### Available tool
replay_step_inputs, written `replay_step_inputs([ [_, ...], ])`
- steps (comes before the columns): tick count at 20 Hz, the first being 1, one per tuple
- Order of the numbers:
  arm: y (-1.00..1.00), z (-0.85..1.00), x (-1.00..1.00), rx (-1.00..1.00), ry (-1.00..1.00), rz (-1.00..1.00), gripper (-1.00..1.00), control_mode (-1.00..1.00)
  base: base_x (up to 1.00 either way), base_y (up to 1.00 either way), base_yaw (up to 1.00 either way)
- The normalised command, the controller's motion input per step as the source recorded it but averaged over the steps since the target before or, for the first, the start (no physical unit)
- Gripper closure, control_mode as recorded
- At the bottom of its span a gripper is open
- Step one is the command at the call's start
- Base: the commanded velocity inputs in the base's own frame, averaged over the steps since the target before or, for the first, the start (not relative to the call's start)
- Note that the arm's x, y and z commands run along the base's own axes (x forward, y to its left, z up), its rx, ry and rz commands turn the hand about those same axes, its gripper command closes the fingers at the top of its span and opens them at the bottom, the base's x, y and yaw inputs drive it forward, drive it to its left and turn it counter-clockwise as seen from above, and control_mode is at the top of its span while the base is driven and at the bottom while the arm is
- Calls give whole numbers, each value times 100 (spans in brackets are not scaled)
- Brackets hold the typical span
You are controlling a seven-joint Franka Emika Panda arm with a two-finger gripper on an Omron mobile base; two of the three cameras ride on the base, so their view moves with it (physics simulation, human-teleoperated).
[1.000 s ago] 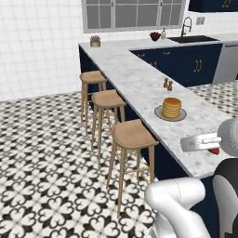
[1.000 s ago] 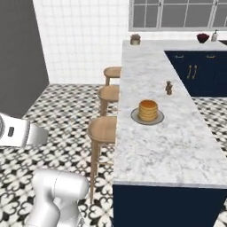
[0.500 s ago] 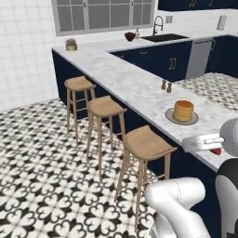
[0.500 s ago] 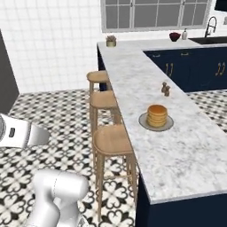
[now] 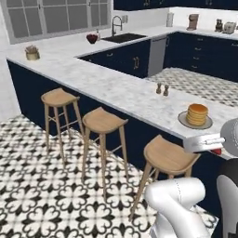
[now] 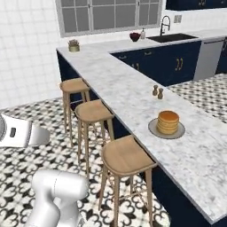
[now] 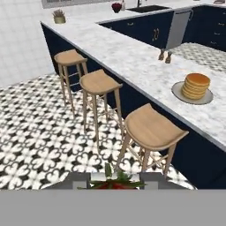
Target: Take the strawberry from the fridge and place it on top of the pancake, located on the dining counter.
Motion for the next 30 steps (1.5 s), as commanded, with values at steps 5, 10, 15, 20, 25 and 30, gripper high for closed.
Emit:
replay_step_inputs([
  [5, 0, 0, 0, 0, 0, 0, 100, 100, 50, 54, -82],
  [10, 0, 0, 0, 0, 0, 0, 100, 100, 29, 60, -81],
  [15, 0, 0, 0, 0, 0, 0, 100, 100, 0, 93, -66],
  [20, 0, 0, 0, 0, 0, 0, 100, 100, 12, 67, -55],
  [25, 0, 0, 0, 0, 0, 0, 100, 100, 94, -8, -7],
  [30, 0, 0, 0, 0, 0, 0, 100, 100, 100, -14, 1],
])
